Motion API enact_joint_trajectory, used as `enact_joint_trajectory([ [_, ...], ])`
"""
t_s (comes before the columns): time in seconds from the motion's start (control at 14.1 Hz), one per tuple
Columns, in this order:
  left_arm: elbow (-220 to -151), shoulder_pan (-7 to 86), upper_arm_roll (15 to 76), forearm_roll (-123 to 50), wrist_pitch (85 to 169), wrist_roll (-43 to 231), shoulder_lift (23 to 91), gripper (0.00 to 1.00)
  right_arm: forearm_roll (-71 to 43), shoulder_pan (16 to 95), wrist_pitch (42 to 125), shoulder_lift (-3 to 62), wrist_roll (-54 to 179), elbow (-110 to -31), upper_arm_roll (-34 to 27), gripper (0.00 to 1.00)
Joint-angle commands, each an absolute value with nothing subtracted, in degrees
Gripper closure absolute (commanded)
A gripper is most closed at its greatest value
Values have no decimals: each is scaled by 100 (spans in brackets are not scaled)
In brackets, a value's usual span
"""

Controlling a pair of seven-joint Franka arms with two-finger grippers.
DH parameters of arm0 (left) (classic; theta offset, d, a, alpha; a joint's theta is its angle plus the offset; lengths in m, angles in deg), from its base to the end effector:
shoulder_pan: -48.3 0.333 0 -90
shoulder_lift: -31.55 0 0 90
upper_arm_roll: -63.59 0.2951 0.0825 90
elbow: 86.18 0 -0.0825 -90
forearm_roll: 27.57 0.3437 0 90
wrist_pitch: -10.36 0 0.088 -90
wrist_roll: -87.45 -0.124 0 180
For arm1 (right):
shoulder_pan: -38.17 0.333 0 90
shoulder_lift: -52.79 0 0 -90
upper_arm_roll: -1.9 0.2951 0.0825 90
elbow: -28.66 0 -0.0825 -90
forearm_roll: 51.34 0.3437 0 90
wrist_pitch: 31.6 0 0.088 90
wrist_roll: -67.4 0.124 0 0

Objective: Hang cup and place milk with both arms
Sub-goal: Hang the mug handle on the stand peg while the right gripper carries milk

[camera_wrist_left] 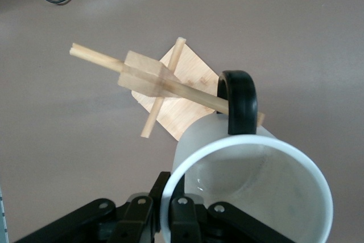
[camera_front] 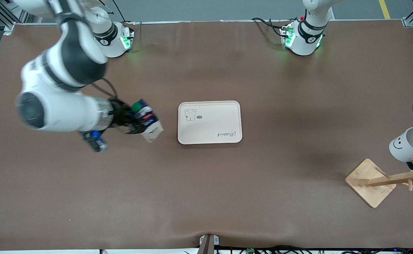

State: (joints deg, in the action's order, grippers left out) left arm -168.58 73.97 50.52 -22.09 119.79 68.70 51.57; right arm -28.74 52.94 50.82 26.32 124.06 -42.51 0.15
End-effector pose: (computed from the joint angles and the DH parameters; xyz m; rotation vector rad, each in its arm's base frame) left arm 0.6115 0.1657 0.4809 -3.0802 0.1770 -0.1889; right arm 0.5824 0.1916 0.4633 -2.7018 1.0798 0.6421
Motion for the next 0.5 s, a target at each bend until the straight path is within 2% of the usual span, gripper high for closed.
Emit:
enact_joint_trajectory([
  [0.0, -16625, 7466, 5032, -2309, 12013, 6715, 5308, 100, -2919, 4479, 4708, 2669, 11034, -4209, 128, 100],
  [0.07, -16625, 7466, 5032, -2309, 12031, 6724, 5326, 100, -3015, 4285, 4550, 2669, 10533, -4218, 111, 100],
  [0.21, -16625, 7501, 5032, -2309, 12136, 6724, 5414, 100, -4091, 3906, 4496, 2660, 9034, -4367, 119, 100],
  [0.28, -16625, 7501, 5023, -2309, 12162, 6724, 5466, 92, -4602, 3818, 4530, 2669, 8408, -4516, 119, 100],
  [0.36, -16625, 7493, 5023, -2318, 12171, 6750, 5467, 78, -4729, 3617, 4557, 2652, 8027, -4656, 119, 100],
  [0.43, -16625, 7493, 5006, -2335, 12163, 6793, 5441, 56, -4774, 3441, 4583, 2651, 7797, -4849, 119, 100],
])
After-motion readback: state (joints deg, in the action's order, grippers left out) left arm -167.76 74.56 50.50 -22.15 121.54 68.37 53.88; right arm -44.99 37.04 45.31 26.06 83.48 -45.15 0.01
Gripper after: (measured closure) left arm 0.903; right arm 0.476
